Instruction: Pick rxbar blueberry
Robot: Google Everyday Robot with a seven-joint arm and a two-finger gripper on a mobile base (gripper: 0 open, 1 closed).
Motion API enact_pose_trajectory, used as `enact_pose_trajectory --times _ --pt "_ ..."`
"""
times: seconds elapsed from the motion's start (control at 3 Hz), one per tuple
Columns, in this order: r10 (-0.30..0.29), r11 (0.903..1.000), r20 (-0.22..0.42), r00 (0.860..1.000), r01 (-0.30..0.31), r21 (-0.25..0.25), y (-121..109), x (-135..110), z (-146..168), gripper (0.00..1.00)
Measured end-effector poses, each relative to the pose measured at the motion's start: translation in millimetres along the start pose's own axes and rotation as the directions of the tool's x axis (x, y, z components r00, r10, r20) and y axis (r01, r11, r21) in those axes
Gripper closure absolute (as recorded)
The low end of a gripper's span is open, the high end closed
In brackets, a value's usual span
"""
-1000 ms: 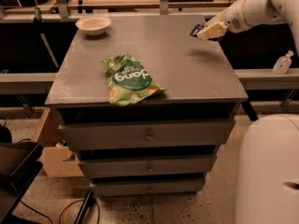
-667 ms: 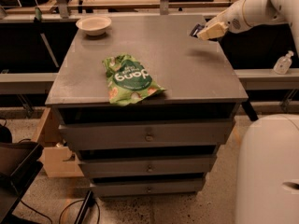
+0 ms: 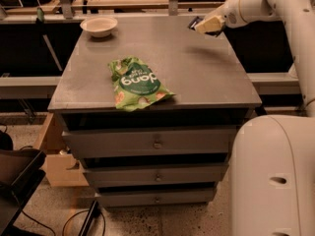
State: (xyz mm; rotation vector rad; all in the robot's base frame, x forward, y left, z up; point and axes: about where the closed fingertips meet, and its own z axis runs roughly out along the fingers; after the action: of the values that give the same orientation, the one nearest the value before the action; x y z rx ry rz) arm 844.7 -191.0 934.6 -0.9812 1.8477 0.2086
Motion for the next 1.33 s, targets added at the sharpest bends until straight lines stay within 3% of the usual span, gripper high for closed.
enact_pose_trajectory --times 0.33,0.67,1.33 --pt "0.026 0.9970 0.009 1.000 -0.026 0.073 -9 -37 25 1.00" --pt "0.048 0.9908 -0.053 0.997 -0.041 0.129 -4 -59 60 1.00" --pt "0.105 0.9860 -0.113 0.988 -0.088 0.141 19 -66 112 1.00"
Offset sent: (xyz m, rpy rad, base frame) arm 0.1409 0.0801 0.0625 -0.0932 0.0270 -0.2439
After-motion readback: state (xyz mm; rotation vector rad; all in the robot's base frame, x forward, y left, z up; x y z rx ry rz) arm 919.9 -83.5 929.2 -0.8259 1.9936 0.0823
